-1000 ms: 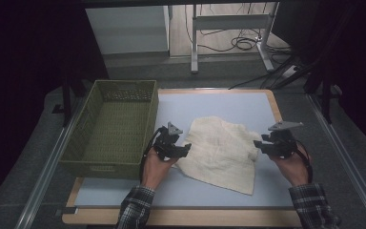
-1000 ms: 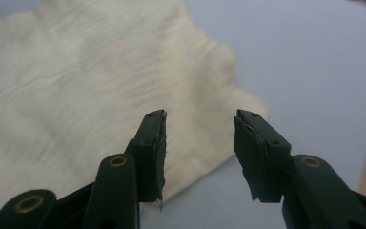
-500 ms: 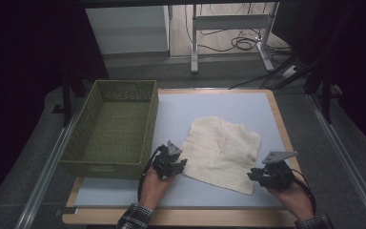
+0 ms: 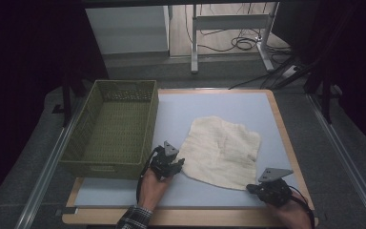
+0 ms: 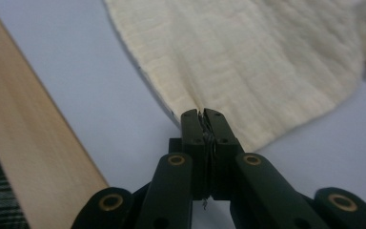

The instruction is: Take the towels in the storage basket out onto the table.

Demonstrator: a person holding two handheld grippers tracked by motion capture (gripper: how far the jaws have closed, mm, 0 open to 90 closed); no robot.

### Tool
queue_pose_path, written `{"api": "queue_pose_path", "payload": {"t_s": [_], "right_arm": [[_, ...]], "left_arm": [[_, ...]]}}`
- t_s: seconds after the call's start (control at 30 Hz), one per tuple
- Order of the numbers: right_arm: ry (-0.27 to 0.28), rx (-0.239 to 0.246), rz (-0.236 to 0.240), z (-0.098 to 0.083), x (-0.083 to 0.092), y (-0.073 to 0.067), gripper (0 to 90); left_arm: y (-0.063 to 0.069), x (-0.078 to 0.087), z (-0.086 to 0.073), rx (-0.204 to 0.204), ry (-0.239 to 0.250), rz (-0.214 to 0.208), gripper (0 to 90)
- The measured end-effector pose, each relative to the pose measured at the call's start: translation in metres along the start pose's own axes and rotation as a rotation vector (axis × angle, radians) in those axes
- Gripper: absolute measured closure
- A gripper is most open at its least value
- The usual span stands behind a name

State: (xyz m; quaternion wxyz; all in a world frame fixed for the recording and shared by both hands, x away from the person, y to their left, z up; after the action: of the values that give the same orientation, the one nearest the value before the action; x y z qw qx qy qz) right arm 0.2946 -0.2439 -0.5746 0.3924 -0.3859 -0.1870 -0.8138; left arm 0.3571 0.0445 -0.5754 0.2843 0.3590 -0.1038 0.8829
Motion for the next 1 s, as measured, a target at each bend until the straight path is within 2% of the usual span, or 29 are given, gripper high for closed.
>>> {"api": "queue_pose_path", "payload": {"t_s": [0.1,0.23,0.3,0.37,0.4,0.43,0.47,0.53,0.6,0.67,0.7,0.73,0.8,1.0], "right_arm": [[-0.01,-0.016,-0.035,-0.004,0.006,0.01,88.2],[-0.008,-0.043,-0.04,-0.01,0.011,0.018,87.7],[-0.004,-0.047,-0.034,-0.011,0.011,0.019,87.5],[-0.004,-0.045,-0.036,-0.011,0.011,0.018,87.5],[-0.004,-0.042,-0.039,-0.01,0.01,0.018,87.5],[-0.005,-0.04,-0.04,-0.01,0.011,0.017,87.6],[-0.005,-0.041,-0.037,-0.01,0.011,0.017,87.6],[-0.002,-0.036,-0.028,-0.008,0.013,0.015,87.7],[0.016,-0.026,-0.03,-0.003,0.02,0.013,87.7],[0.044,-0.014,-0.031,0.004,0.03,0.011,87.6],[0.056,-0.005,-0.031,0.009,0.035,0.009,87.0],[0.059,0.011,-0.028,0.012,0.04,0.007,83.9],[0.067,0.02,-0.034,0.016,0.044,0.006,79.1],[0.051,-0.01,-0.035,0.007,0.042,0.012,76.6]], "left_arm": [[0.004,0.005,-0.002,0.002,0.005,-0.017,62.4],[0.014,0.008,-0.009,0.008,-0.002,-0.058,61.0],[0.018,0.004,-0.014,0.016,-0.024,-0.083,60.9],[0.02,-0.003,-0.02,0.0,-0.053,-0.077,64.2],[0.021,-0.003,-0.02,-0.006,-0.042,-0.082,67.5],[0.021,-0.002,-0.019,-0.011,-0.041,-0.095,80.7],[0.022,0.001,-0.017,-0.018,-0.032,-0.095,84.8],[0.023,0.013,-0.008,-0.034,-0.002,-0.107,86.9],[0.021,0.032,0.006,-0.053,0.052,-0.089,86.8],[0.018,0.049,0.019,-0.055,0.087,-0.074,82.7],[0.015,0.055,0.025,-0.042,0.072,-0.064,66.8],[0.014,0.056,0.026,-0.04,0.06,-0.064,54.7],[0.013,0.056,0.025,-0.055,0.044,-0.054,54.1],[0.016,0.039,-0.002,-0.037,-0.018,-0.08,53.8]]}}
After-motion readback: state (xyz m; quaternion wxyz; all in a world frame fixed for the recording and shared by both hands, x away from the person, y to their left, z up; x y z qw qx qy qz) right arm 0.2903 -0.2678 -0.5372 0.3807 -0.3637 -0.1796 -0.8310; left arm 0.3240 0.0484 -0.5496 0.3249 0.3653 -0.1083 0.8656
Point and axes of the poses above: each handheld gripper's, and its own axes: x roughly backward along the jaws, z roughly out of its top, y roughly to its right, the point moved 8 cm from there along -x, roughly forward along the jaws, and after that the axes turned 1 degree about -x, right-handed, at the moved point
